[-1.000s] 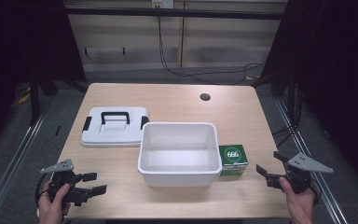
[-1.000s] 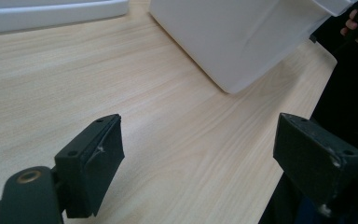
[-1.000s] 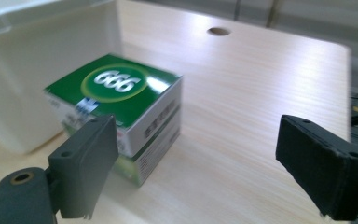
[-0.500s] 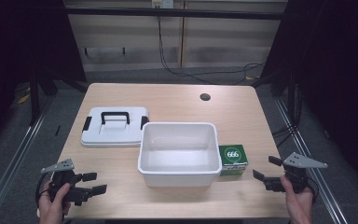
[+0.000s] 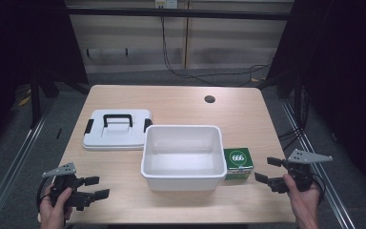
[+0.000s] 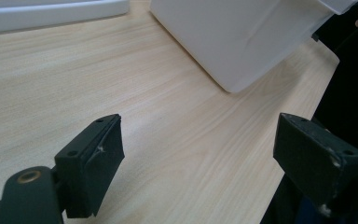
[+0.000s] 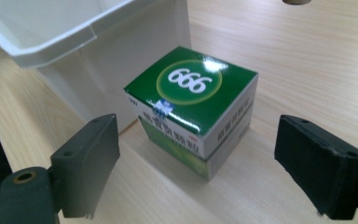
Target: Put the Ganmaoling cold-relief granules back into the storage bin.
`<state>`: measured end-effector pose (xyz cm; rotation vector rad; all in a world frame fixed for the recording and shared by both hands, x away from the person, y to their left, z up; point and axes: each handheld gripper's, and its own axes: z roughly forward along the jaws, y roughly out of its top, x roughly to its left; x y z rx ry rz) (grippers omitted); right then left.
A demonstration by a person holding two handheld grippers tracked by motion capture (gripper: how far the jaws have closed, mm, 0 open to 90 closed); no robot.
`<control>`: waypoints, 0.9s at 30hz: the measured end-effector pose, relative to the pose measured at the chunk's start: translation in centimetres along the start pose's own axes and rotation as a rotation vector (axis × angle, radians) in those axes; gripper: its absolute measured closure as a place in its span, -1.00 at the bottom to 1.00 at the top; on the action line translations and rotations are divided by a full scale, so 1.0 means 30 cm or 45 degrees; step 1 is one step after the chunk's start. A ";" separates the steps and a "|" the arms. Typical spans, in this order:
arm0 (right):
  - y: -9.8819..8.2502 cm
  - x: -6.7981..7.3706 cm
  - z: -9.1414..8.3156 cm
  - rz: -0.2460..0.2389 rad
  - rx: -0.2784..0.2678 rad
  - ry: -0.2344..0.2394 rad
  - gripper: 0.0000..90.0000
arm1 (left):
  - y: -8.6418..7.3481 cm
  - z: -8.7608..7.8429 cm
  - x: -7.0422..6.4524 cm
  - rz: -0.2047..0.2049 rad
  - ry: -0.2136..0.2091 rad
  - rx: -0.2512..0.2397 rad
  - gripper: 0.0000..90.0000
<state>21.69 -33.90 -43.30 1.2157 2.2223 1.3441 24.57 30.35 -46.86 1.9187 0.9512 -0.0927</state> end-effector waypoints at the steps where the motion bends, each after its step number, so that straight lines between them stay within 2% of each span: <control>1: 0.008 -0.001 0.005 0.007 0.012 -0.006 -0.70 | 0.000 0.000 0.000 -0.001 0.000 0.000 -0.64; 4: 0.021 -0.007 0.015 -0.001 0.035 0.002 -0.70 | -0.001 0.000 0.001 -0.002 0.004 0.005 -0.64; 5: 0.033 -0.005 0.024 -0.054 0.048 -0.011 -0.70 | -0.002 -0.001 0.003 -0.007 0.002 0.000 -0.64; 7: 0.038 -0.003 0.025 -0.074 0.055 -0.004 -0.70 | -0.001 -0.002 0.004 -0.003 0.002 -0.001 -0.64; 8: 0.053 -0.001 0.023 -0.104 0.038 0.026 -0.70 | -0.001 -0.001 0.003 -0.003 0.003 0.000 -0.64; 11: 0.071 0.002 0.019 -0.125 0.033 0.024 -0.71 | -0.002 0.000 0.001 -0.005 0.004 0.005 -0.64; 14: 0.121 0.003 0.022 -0.149 0.052 0.068 -0.70 | -0.003 -0.001 0.001 -0.007 0.003 -0.001 -0.65; 19: 0.173 0.008 0.033 -0.155 0.123 0.056 -0.69 | -0.002 -0.004 0.000 -0.010 -0.005 -0.007 -0.64; 25: 0.219 0.013 0.019 -0.236 0.160 0.087 -0.71 | -0.002 -0.003 0.000 0.000 -0.005 -0.002 -0.64; 27: 0.234 0.015 0.026 -0.270 0.195 0.109 -0.71 | -0.002 -0.002 0.000 -0.002 -0.003 -0.003 -0.65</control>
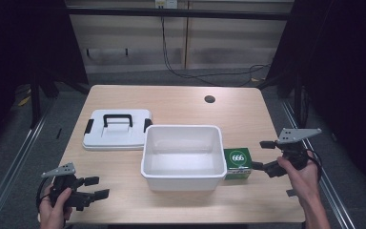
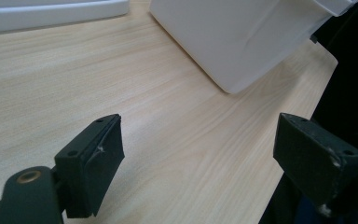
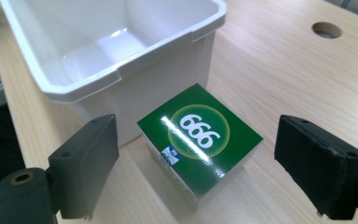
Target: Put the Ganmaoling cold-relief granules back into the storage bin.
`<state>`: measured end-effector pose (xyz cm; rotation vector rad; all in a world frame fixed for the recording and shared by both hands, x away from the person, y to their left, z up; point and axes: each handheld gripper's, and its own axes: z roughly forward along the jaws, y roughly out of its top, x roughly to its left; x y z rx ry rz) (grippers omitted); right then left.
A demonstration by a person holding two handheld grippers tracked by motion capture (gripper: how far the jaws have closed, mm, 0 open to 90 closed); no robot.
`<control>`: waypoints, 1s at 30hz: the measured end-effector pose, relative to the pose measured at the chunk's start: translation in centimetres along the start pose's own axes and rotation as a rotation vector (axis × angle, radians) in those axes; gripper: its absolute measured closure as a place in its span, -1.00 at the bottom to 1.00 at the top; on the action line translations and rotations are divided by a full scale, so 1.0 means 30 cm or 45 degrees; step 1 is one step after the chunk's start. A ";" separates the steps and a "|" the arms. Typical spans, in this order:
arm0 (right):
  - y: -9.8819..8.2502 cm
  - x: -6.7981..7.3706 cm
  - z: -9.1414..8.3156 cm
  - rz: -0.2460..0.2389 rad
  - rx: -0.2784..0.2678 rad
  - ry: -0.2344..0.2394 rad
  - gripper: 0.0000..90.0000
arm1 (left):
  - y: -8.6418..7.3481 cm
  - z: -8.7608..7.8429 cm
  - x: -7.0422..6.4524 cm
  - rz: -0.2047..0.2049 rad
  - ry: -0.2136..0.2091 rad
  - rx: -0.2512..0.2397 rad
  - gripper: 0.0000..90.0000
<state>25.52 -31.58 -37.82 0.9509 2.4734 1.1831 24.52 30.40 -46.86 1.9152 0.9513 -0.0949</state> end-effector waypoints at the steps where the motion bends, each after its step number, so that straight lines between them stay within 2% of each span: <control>1: 0.009 -0.001 0.006 -0.014 0.026 0.013 -0.71 | 0.000 0.000 0.000 0.001 0.002 0.002 -0.64; 4: 0.034 -0.006 0.033 -0.064 0.104 0.045 -0.71 | 0.000 0.000 0.001 0.000 0.001 0.000 -0.64; 5: 0.042 -0.005 0.043 -0.072 0.132 0.049 -0.71 | 0.000 -0.001 0.001 -0.002 -0.001 0.001 -0.65; 6: 0.042 -0.005 0.043 -0.072 0.132 0.049 -0.71 | 0.000 -0.001 0.001 -0.002 -0.001 0.001 -0.64; 7: 0.058 -0.006 0.062 -0.082 0.169 0.059 -0.71 | 0.000 0.000 0.001 -0.006 -0.002 0.000 -0.64; 13: 0.089 -0.010 0.087 -0.121 0.200 0.079 -0.71 | 0.000 0.000 0.001 0.000 -0.004 -0.001 -0.65; 15: 0.110 -0.013 0.100 -0.162 0.227 0.106 -0.71 | 0.000 0.000 0.001 0.000 -0.003 0.000 -0.65; 16: 0.110 -0.013 0.100 -0.162 0.227 0.106 -0.71 | 0.000 0.000 0.001 0.001 -0.003 0.000 -0.65; 17: 0.124 -0.010 0.110 -0.198 0.276 0.124 -0.71 | 0.000 0.000 0.001 0.002 0.000 0.002 -0.64; 18: 0.130 -0.009 0.115 -0.219 0.297 0.134 -0.71 | 0.000 0.001 0.001 0.002 0.002 0.004 -0.64; 21: 0.147 -0.008 0.131 -0.250 0.362 0.157 -0.71 | 0.000 0.001 0.001 0.001 0.002 0.004 -0.64; 24: 0.159 -0.006 0.150 -0.231 0.478 0.239 -0.66 | 0.000 0.001 0.002 0.001 -0.001 0.002 -0.64; 25: 0.162 -0.006 0.157 -0.244 0.502 0.260 -0.63 | -0.001 0.001 0.000 -0.003 -0.004 0.002 -0.64; 28: 0.167 -0.002 0.168 -0.264 0.517 0.247 -0.65 | 0.000 0.002 0.000 0.002 -0.002 0.008 -0.64; 30: 0.173 -0.003 0.176 -0.274 0.538 0.262 -0.62 | 0.000 0.002 0.000 0.003 -0.003 0.010 -0.64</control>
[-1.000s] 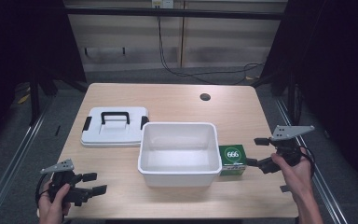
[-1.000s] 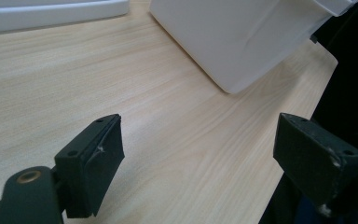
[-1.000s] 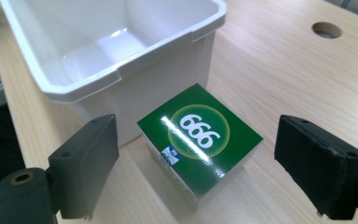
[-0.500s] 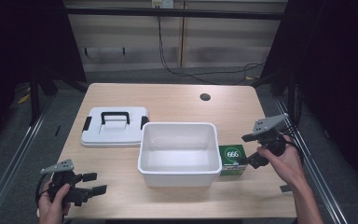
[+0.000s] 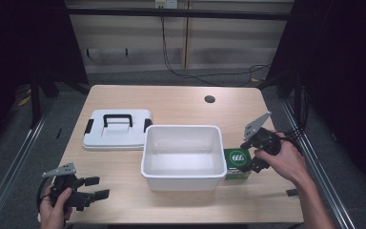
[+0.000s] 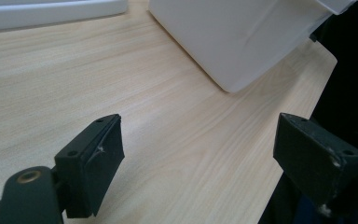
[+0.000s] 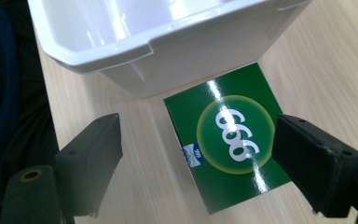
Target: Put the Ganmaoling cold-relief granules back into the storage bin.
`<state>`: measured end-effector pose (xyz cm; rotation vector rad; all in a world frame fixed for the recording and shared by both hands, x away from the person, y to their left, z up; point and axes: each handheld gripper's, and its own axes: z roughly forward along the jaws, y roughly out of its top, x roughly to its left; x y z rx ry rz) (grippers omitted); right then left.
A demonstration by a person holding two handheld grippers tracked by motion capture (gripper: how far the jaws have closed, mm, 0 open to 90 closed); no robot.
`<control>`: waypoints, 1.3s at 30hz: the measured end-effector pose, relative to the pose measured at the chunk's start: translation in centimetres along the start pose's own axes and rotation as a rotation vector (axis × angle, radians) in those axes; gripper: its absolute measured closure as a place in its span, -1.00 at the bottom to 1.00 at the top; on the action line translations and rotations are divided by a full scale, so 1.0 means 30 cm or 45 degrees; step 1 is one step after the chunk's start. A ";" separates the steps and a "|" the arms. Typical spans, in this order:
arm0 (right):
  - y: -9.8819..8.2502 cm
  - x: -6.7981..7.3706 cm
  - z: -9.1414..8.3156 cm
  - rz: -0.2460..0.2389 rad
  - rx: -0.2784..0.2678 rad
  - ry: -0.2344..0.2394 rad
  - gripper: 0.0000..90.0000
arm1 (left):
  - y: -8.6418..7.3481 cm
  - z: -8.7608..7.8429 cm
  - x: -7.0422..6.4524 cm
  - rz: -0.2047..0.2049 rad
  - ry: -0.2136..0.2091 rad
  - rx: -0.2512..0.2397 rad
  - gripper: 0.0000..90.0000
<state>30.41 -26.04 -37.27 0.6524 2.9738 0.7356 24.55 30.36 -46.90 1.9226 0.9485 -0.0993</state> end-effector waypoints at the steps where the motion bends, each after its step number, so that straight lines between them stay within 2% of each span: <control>1: 0.006 -0.008 0.006 -0.020 0.013 -0.004 -0.63 | 0.000 0.000 0.000 -0.001 0.000 -0.002 -0.64; 4: 0.009 -0.019 0.013 -0.038 0.027 -0.053 -0.71 | 0.000 0.000 0.000 -0.001 0.001 -0.001 -0.64; 8: 0.008 -0.034 0.021 -0.075 0.058 -0.057 -0.75 | 0.000 0.000 0.001 0.001 -0.002 0.001 -0.65; 9: 0.010 -0.037 0.030 -0.118 0.067 -0.066 -0.79 | 0.000 0.000 0.000 -0.006 -0.001 0.000 -0.65; 11: 0.012 -0.035 0.035 -0.118 0.087 -0.058 -0.79 | 0.000 0.001 0.001 -0.003 -0.001 0.000 -0.64; 12: 0.014 -0.039 0.047 -0.123 0.137 -0.053 -0.79 | -0.001 0.001 0.001 -0.006 -0.003 0.004 -0.65; 13: 0.014 -0.039 0.047 -0.123 0.137 -0.053 -0.79 | -0.001 0.002 0.000 -0.007 -0.004 0.001 -0.65; 14: 0.014 -0.047 0.059 -0.150 0.148 -0.048 -0.80 | 0.000 0.001 0.001 0.009 0.003 0.001 -0.64; 15: 0.015 -0.047 0.061 -0.140 0.173 -0.031 -0.80 | 0.000 0.001 0.001 0.009 0.003 0.001 -0.64; 17: 0.017 -0.052 0.065 -0.159 0.172 -0.027 -0.82 | -0.001 0.002 -0.001 0.001 -0.005 0.005 -0.64; 18: 0.022 -0.059 0.070 -0.194 0.181 -0.028 -0.83 | 0.000 0.003 0.000 0.001 -0.007 0.006 -0.64; 23: 0.039 -0.061 0.077 -0.226 0.220 -0.032 -0.83 | 0.000 0.003 -0.001 -0.003 -0.009 0.001 -0.64; 24: 0.044 -0.060 0.086 -0.232 0.269 -0.032 -0.83 | 0.000 0.002 -0.001 -0.003 -0.009 0.001 -0.64; 26: 0.047 -0.061 0.098 -0.247 0.292 -0.019 -0.83 | 0.000 0.003 0.000 0.002 -0.009 0.006 -0.64; 30: 0.056 -0.067 0.118 -0.292 0.309 0.003 -0.83 | 0.000 0.005 0.000 -0.001 -0.008 0.009 -0.64; 31: 0.058 -0.065 0.120 -0.275 0.324 0.009 -0.83 | 0.000 0.005 0.000 -0.001 -0.008 0.009 -0.64; 32: 0.061 -0.071 0.125 -0.298 0.325 0.030 -0.83 | 0.000 0.006 0.000 0.000 -0.013 0.011 -0.64; 37: 0.068 -0.087 0.143 -0.314 0.352 0.036 -0.83 | -0.001 0.008 0.000 0.001 -0.016 0.015 -0.64; 39: 0.067 -0.087 0.156 -0.324 0.383 0.032 -0.83 | -0.001 0.008 0.000 0.000 -0.017 0.015 -0.64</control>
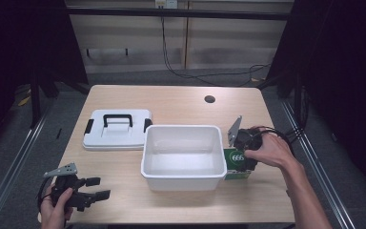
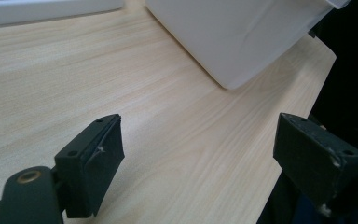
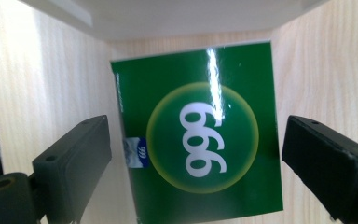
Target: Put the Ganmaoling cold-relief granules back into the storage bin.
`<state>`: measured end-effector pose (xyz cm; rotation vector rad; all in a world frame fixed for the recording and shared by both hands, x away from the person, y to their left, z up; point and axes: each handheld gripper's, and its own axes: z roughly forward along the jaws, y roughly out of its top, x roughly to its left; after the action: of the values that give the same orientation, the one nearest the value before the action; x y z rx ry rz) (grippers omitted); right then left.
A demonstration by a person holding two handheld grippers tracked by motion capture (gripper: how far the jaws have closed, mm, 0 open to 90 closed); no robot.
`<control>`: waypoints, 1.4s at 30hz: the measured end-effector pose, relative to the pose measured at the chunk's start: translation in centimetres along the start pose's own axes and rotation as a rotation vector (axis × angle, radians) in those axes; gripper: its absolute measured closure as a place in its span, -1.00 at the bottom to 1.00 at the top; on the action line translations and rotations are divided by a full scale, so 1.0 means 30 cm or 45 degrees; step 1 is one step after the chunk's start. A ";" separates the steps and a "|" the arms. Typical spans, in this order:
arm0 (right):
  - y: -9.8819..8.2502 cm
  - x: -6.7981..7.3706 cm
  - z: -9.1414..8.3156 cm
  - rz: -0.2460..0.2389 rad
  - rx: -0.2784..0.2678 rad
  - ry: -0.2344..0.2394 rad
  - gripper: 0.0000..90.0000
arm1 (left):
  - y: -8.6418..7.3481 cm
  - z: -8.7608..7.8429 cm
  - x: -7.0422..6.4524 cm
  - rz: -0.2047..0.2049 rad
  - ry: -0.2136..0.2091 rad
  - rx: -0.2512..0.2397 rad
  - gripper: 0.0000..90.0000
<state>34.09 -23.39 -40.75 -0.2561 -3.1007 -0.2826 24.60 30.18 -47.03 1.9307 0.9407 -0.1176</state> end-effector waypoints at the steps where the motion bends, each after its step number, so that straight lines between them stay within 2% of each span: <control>1: 0.000 0.000 0.000 0.000 0.000 0.000 -0.83 | 0.000 0.000 0.000 0.000 0.000 0.000 -0.64; 3: 0.004 0.006 0.018 -0.016 0.047 -0.015 -0.83 | 0.000 0.000 0.000 0.002 0.001 0.002 -0.64; 7: 0.010 0.000 0.035 -0.048 0.064 -0.008 -0.77 | 0.000 0.001 0.001 0.001 0.003 0.002 -0.64; 12: 0.013 -0.002 0.042 -0.027 0.086 -0.002 -0.74 | 0.000 0.000 0.001 0.004 0.003 0.004 -0.64; 23: 0.020 0.001 0.052 -0.049 0.121 -0.011 -0.66 | 0.000 -0.002 0.000 -0.002 0.001 -0.005 -0.64; 32: 0.011 0.002 0.043 0.019 0.155 0.007 -0.65 | 0.000 -0.004 0.001 0.000 0.005 -0.006 -0.64; 33: 0.008 -0.001 0.041 0.009 0.144 0.004 -0.65 | 0.000 -0.004 0.001 -0.001 0.005 -0.006 -0.64; 36: 0.003 0.005 0.025 0.045 0.133 0.007 -0.65 | 0.000 -0.003 0.000 -0.003 0.005 -0.008 -0.64; 37: 0.000 0.003 0.022 0.035 0.117 0.002 -0.65 | 0.000 -0.003 0.000 -0.003 0.004 -0.008 -0.64; 42: -0.016 0.008 -0.004 0.060 0.111 0.007 -0.65 | 0.000 -0.003 0.002 -0.001 0.006 -0.005 -0.64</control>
<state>33.77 -23.84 -40.73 -0.3247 -3.0869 -0.1466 24.62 30.27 -47.01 1.9280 0.9438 -0.1115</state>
